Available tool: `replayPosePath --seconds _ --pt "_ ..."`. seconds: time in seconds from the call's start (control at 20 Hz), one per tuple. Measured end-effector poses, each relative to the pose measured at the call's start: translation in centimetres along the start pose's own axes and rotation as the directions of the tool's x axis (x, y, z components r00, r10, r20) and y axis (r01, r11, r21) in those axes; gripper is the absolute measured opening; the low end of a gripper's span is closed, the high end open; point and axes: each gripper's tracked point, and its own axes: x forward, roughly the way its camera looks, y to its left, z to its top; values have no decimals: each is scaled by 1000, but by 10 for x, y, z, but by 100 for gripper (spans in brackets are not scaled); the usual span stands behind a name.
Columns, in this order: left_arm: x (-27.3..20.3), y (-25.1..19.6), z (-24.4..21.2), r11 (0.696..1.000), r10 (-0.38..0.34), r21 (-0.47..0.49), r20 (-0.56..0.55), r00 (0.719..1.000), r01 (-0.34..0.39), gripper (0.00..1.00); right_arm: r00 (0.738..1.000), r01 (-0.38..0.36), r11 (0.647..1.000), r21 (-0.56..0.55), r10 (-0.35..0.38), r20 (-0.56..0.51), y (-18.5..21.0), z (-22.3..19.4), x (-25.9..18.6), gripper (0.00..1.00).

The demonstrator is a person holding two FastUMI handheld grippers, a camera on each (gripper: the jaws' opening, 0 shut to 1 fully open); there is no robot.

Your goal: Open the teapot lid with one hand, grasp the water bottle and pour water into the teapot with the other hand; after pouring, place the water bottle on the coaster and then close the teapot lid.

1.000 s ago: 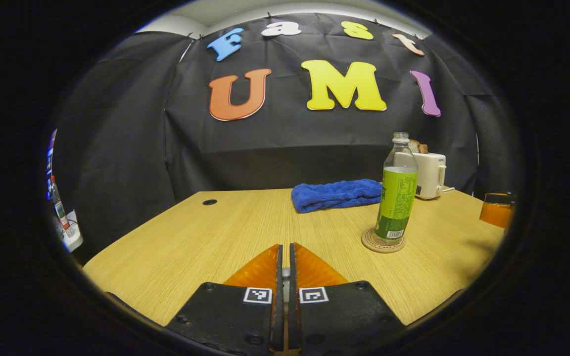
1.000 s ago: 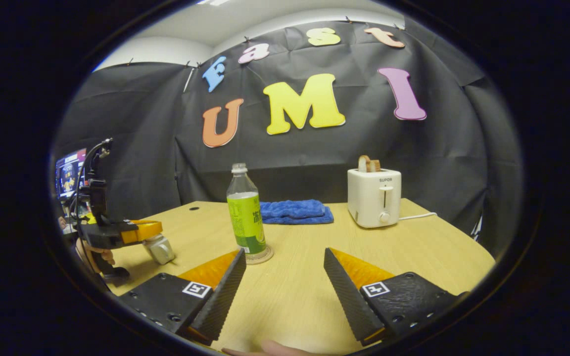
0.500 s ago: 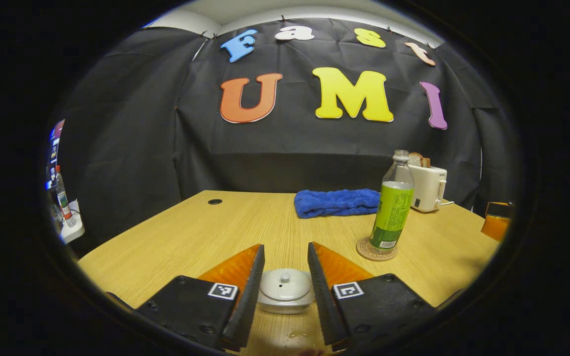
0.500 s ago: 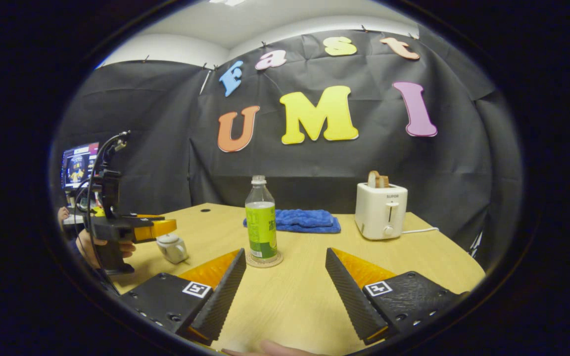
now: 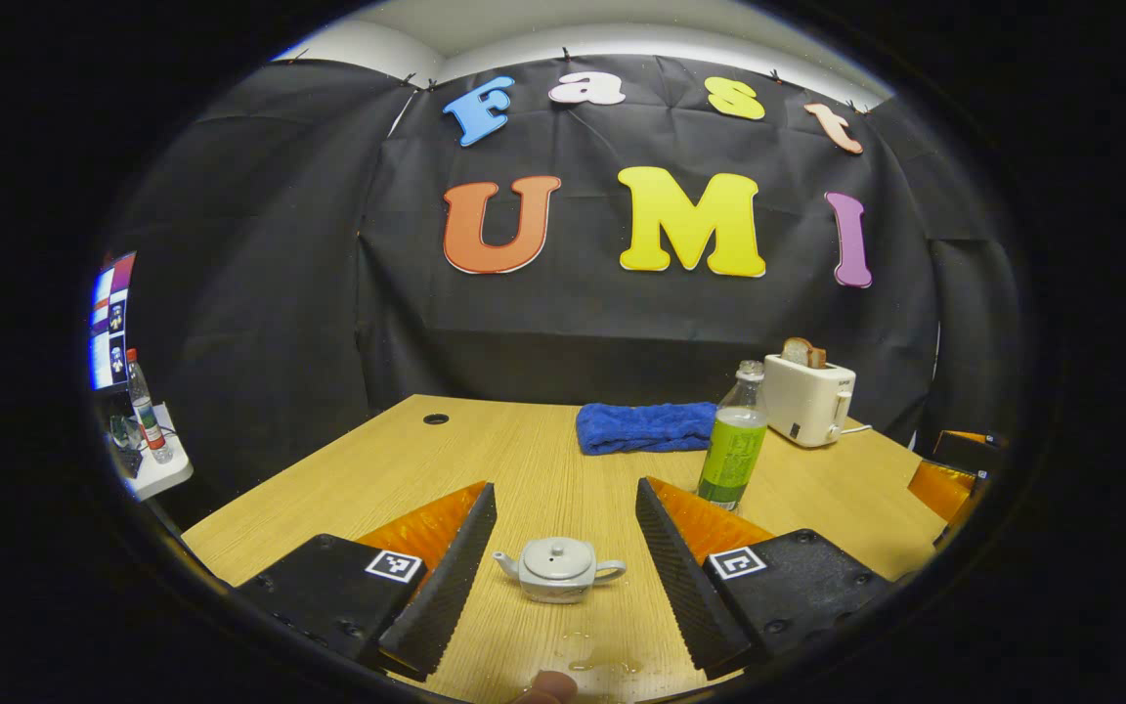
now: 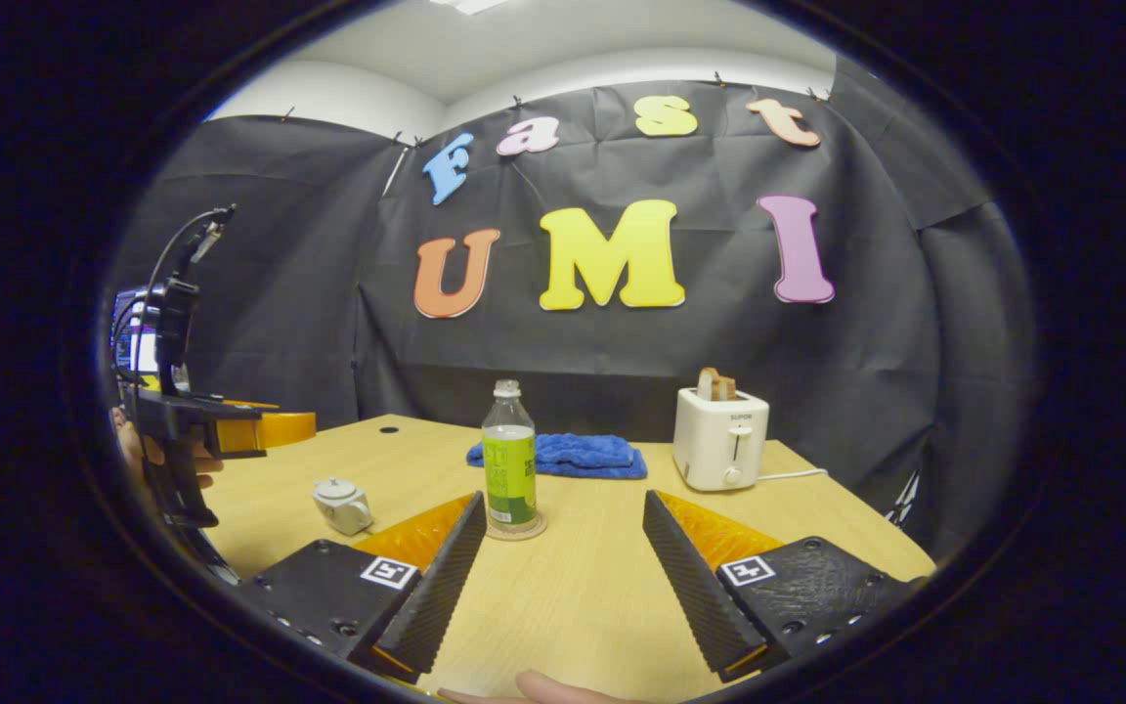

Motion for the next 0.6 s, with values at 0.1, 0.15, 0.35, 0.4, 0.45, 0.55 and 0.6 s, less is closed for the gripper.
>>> replayPosePath --seconds 0.1,0.15,0.35,0.4,0.45,0.55,0.6 --pt "-12 12 11 999 34 30 32 999 -35 93 999 37 999 5 -37 19 -1 12 -10 96" --pt "-18 13 15 999 34 40 41 999 -36 93 998 60 998 9 -60 26 -2 16 -15 96" --pt "-41 8 25 999 -1 43 45 999 -1 94 992 127 992 -8 -127 24 1 31 -34 96" --pt "-47 9 29 999 0 46 54 999 -3 94 990 140 990 -16 -140 33 2 35 -40 96" --pt "-53 8 31 999 -4 51 66 998 0 94 987 152 988 -18 -151 50 22 55 -38 96" --pt "-66 8 36 999 1 50 86 996 -6 94 983 173 984 -34 -171 65 24 62 -50 96" --pt "-72 6 35 999 -5 48 83 997 1 93 982 181 983 -41 -178 70 26 63 -56 96"
